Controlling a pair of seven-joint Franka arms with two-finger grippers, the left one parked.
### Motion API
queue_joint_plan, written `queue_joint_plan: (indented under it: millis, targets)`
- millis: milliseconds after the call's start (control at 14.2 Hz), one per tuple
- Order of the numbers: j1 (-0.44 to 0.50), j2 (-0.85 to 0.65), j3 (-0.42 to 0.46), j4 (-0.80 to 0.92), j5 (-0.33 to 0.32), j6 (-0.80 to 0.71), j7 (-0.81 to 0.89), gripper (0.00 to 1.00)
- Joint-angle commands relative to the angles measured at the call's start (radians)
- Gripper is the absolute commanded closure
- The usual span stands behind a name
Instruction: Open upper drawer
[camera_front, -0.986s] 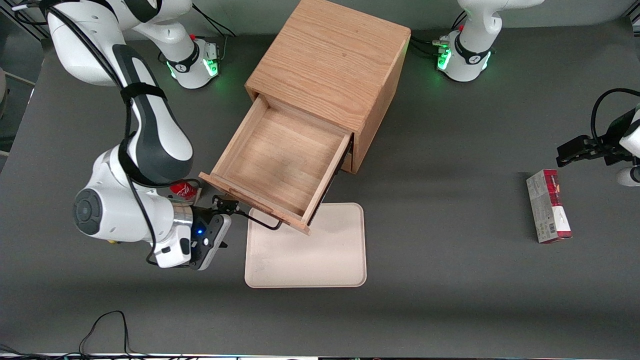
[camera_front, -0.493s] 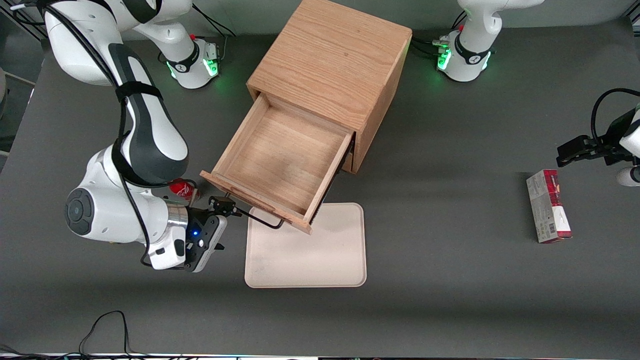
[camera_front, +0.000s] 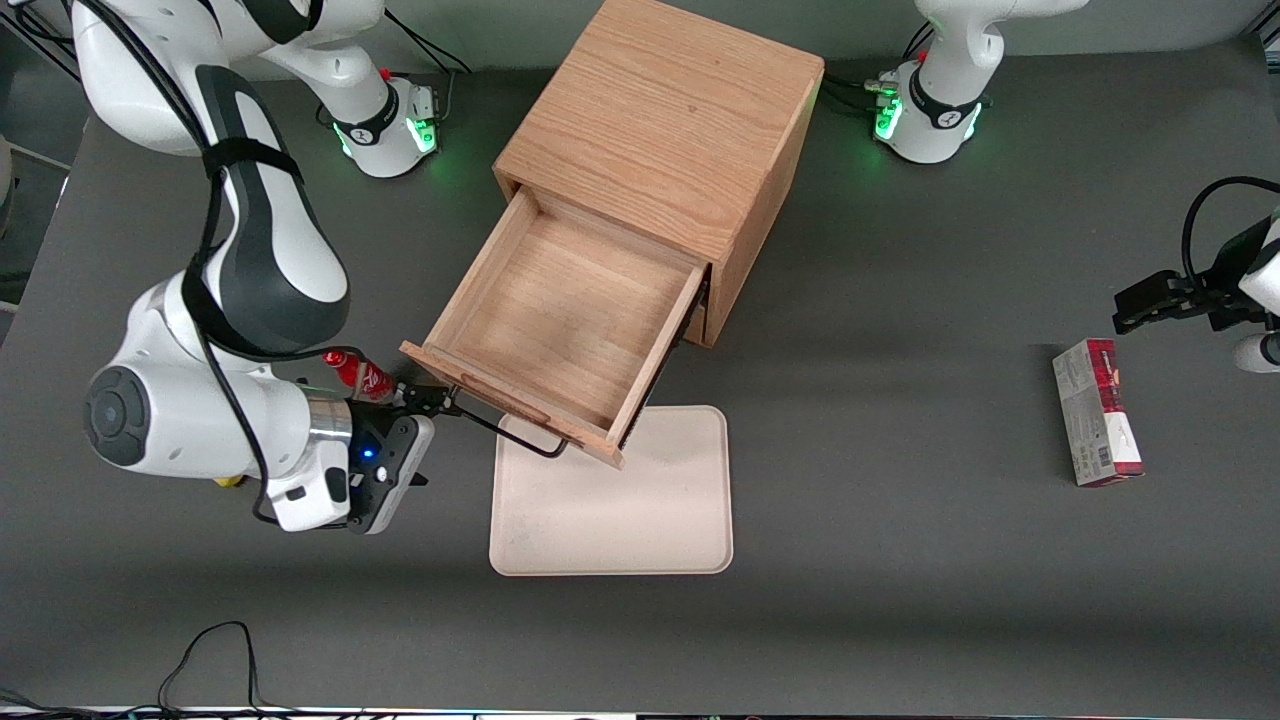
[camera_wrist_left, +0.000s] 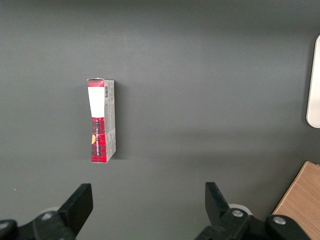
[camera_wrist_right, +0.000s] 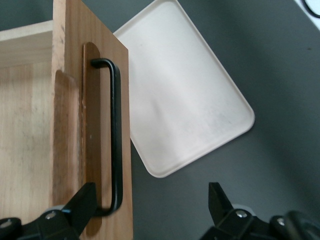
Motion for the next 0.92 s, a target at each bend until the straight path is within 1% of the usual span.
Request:
queue_joint_plan:
  millis: [0,141,211,282,423,493,704,845]
  targets:
    - [-0.013,-0.042,-0.062,-0.011,-0.022,-0.083,0.088,0.00]
    - [-0.009,-0.073,-0.132,-0.024,-0.026,-0.166,0.248,0.00]
    - [-0.004,-0.096,-0.165,-0.043,-0.042,-0.181,0.270,0.00]
    - [-0.003,-0.137,-0.179,-0.088,-0.078,-0.183,0.269,0.00]
    - [-0.003,-0.226,-0.180,-0.196,-0.170,-0.151,0.275,0.00]
    - [-0.001,-0.284,-0.180,-0.271,-0.200,-0.120,0.284,0.00]
    - [-0.003,-0.417,-0.197,-0.432,-0.207,-0.100,0.420,0.00]
    - [-0.001,-0.467,-0.203,-0.478,-0.240,-0.106,0.513,0.00]
